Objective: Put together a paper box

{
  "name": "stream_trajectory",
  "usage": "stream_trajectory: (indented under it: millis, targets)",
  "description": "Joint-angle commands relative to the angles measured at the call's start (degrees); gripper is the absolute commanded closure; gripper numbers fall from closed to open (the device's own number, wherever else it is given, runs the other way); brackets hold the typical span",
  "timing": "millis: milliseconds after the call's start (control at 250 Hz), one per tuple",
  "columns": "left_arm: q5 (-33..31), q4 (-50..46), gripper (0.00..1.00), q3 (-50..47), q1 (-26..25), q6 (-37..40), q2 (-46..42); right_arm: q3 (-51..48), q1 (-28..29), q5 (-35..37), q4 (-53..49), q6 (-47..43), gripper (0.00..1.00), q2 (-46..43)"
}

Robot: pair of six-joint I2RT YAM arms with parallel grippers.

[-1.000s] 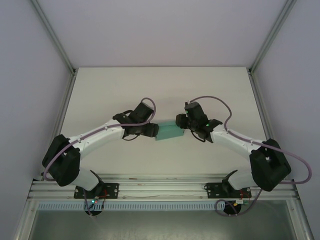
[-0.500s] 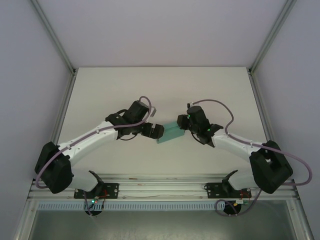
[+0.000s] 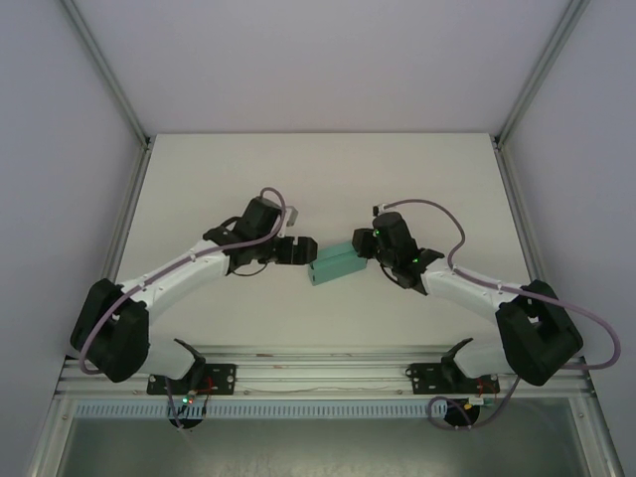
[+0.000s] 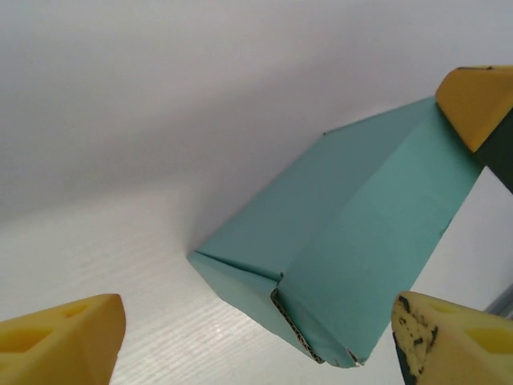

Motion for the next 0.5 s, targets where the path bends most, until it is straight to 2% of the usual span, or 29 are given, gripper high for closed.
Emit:
stream_trajectory:
  millis: [0, 80, 152, 320, 388, 496]
  targets:
    - [2.2, 3.4, 0.19, -2.2, -0.1, -0.9, 1.2, -2.8, 0.3, 1.0, -8.7, 0.3, 0.77, 1.6]
    - [4.8, 6.9, 0.22, -5.1, 0.0, -1.2, 1.8, -3.3, 0.3, 0.5, -8.5, 0.2, 0.77, 1.9]
    - [6.9, 10.2, 0.28, -7.4, -0.1, -2.0, 2.4, -3.6, 0.3, -0.1, -8.6, -0.4, 0.77, 2.2]
    - [6.5, 13.3, 0.38, -11.0, 0.5, -2.4, 4.5, -4.6, 0.2, -0.5, -8.6, -3.3, 0.77, 2.0]
    - [7.2, 14.7, 0.48, -12.4, 1.0, -3.0, 5.3, -5.4, 0.3, -0.8, -7.5, -5.0, 0.77, 2.1]
    - [7.9, 17.4, 0.52, -14.4, 1.5, -4.2, 6.2, -7.6, 0.2, -1.2, -3.9, -8.5, 0.77, 3.2]
